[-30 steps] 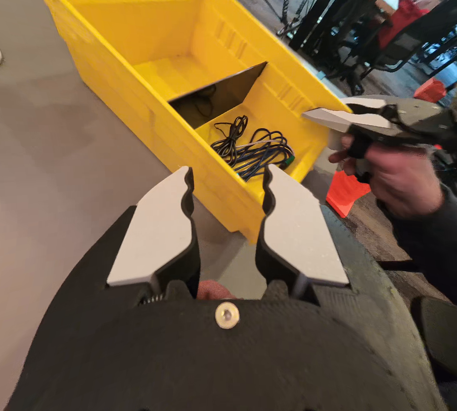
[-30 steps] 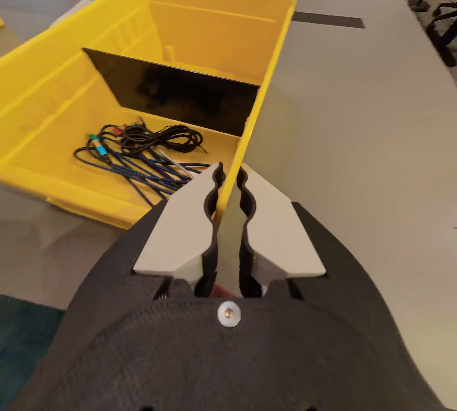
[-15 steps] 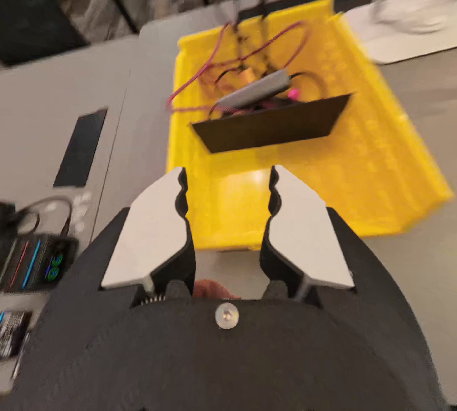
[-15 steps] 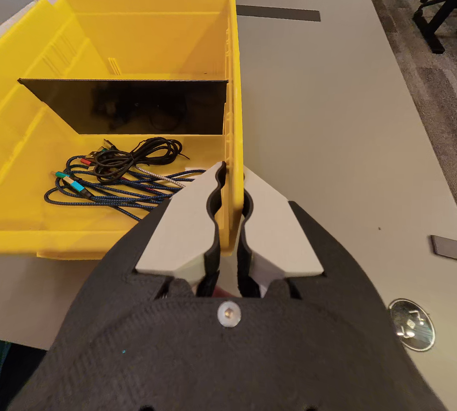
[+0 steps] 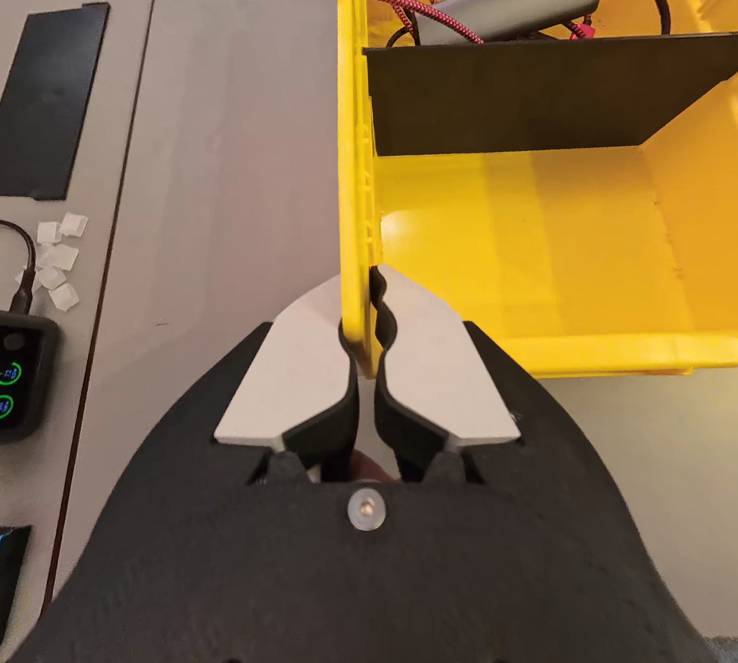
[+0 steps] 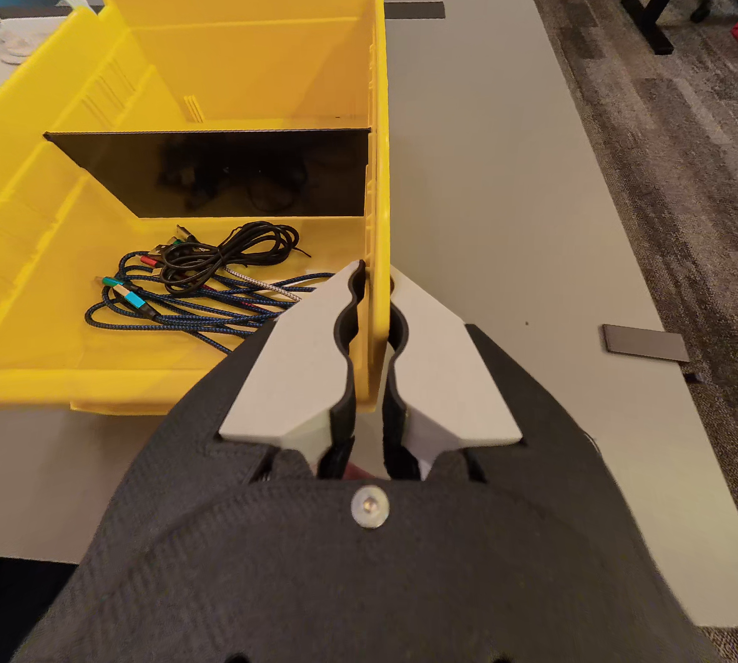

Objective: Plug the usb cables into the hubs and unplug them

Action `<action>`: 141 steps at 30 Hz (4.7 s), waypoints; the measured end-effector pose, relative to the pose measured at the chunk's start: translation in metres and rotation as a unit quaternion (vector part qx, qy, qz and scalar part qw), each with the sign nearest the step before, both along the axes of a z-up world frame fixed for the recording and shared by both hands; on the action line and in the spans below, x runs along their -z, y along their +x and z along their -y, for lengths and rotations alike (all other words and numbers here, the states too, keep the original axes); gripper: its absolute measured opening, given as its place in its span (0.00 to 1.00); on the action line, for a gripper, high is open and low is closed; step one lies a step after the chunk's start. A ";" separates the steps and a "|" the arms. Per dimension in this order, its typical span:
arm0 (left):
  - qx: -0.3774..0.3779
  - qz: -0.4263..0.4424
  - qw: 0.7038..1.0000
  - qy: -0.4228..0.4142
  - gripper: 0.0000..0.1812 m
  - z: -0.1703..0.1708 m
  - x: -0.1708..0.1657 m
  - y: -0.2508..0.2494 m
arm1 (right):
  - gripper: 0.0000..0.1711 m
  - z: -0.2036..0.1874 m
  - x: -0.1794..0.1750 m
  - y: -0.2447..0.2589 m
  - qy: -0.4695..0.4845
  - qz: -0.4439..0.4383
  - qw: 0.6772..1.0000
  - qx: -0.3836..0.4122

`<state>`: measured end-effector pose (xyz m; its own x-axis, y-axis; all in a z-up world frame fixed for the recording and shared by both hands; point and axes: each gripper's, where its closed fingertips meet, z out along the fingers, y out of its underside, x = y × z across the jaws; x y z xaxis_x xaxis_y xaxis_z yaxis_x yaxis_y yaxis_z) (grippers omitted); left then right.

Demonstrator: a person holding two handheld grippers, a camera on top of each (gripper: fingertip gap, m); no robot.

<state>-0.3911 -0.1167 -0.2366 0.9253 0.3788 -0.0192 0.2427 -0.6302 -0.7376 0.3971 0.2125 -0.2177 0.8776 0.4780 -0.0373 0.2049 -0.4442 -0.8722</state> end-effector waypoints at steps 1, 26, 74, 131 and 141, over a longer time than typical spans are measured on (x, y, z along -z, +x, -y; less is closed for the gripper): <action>0.001 0.003 1.000 0.001 0.01 0.004 0.000 0.000 | 0.01 0.000 0.000 0.004 0.000 0.000 1.000 0.003; -0.055 -0.004 0.998 0.017 0.25 0.086 -0.012 -0.047 | 0.12 0.001 -0.018 0.047 0.040 -0.019 0.997 0.058; 0.103 -0.149 0.983 0.030 0.03 -0.107 -0.163 -0.034 | 0.06 0.065 -0.126 -0.122 0.194 0.009 0.971 -0.142; 0.198 -0.403 0.842 0.298 0.03 -0.147 -0.558 0.138 | 0.05 0.094 -0.132 -0.177 0.192 -0.032 0.956 -0.221; 0.384 -0.318 0.826 0.261 0.03 -0.198 -0.487 0.277 | 0.06 0.104 -0.127 -0.187 0.185 -0.040 0.952 -0.239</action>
